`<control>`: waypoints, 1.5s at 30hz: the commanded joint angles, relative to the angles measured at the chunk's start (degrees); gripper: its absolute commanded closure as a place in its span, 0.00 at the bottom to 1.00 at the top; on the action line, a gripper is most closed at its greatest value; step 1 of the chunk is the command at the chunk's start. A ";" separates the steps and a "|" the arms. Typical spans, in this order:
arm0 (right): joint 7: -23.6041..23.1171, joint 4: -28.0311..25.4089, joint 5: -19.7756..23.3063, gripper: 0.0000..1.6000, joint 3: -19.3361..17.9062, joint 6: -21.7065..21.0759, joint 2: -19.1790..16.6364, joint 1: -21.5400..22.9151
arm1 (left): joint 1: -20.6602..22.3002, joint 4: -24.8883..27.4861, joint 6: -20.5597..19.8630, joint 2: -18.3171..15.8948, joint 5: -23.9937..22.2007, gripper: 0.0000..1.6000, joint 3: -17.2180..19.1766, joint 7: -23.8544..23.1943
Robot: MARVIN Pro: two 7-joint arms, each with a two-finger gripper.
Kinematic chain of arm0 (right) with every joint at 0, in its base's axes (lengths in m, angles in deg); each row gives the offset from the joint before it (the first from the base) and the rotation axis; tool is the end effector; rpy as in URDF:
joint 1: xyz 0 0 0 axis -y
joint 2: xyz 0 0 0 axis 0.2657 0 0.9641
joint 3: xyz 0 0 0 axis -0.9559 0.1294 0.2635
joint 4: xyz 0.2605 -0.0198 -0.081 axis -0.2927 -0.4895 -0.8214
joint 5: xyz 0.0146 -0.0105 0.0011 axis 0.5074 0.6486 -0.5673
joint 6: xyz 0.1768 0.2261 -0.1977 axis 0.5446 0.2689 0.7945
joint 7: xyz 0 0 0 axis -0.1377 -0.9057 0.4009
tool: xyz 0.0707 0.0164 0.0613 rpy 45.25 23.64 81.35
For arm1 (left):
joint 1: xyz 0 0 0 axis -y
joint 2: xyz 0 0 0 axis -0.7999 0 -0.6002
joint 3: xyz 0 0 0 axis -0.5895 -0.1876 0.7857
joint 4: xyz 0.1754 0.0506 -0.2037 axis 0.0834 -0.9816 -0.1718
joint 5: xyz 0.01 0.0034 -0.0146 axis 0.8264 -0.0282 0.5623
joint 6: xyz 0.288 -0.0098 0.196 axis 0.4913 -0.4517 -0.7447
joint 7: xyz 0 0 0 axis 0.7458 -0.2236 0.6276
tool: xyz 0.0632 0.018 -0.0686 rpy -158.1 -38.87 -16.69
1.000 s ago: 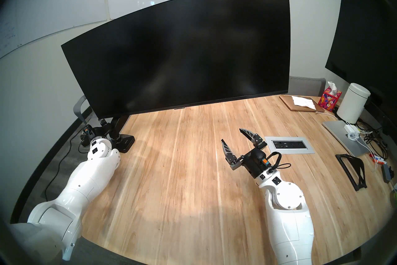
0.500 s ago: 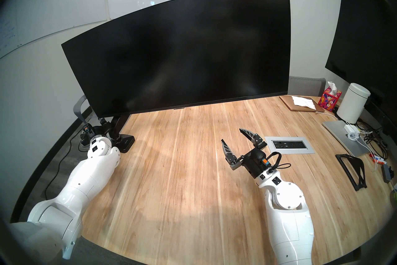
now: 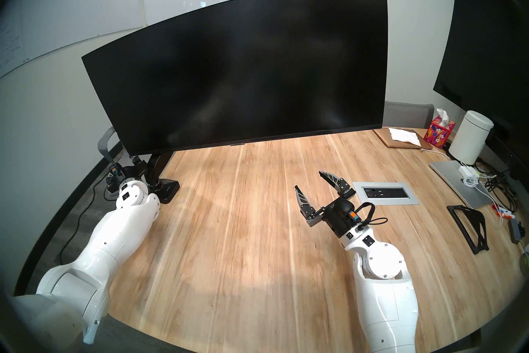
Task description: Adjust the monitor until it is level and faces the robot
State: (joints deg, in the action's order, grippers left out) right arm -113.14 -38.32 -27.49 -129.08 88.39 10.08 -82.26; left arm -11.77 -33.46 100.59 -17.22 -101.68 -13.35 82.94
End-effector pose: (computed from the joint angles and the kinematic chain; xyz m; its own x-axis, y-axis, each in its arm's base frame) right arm 0.4009 0.0018 -0.2875 -0.3688 0.1713 0.9136 0.4443 -0.8308 0.3352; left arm 0.5234 0.2262 -0.3079 -0.2080 0.2507 0.9455 0.6355 -0.7002 0.3254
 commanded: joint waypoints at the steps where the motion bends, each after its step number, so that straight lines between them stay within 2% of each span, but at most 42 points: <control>1: 0.07 -0.97 0.22 0.00 -0.03 0.22 0.04 0.48 | 5.83 3.80 1.09 -1.18 1.09 0.00 0.55 -1.20; 45: 0.06 -0.98 0.23 0.00 -0.03 0.23 0.04 0.48 | 7.92 3.55 0.04 -1.50 1.37 0.00 0.00 -1.12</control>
State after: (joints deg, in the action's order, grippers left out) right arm -113.14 -38.28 -27.49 -129.08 88.39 10.08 -82.26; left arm -9.04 -33.39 99.01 -17.38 -101.62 -13.89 83.07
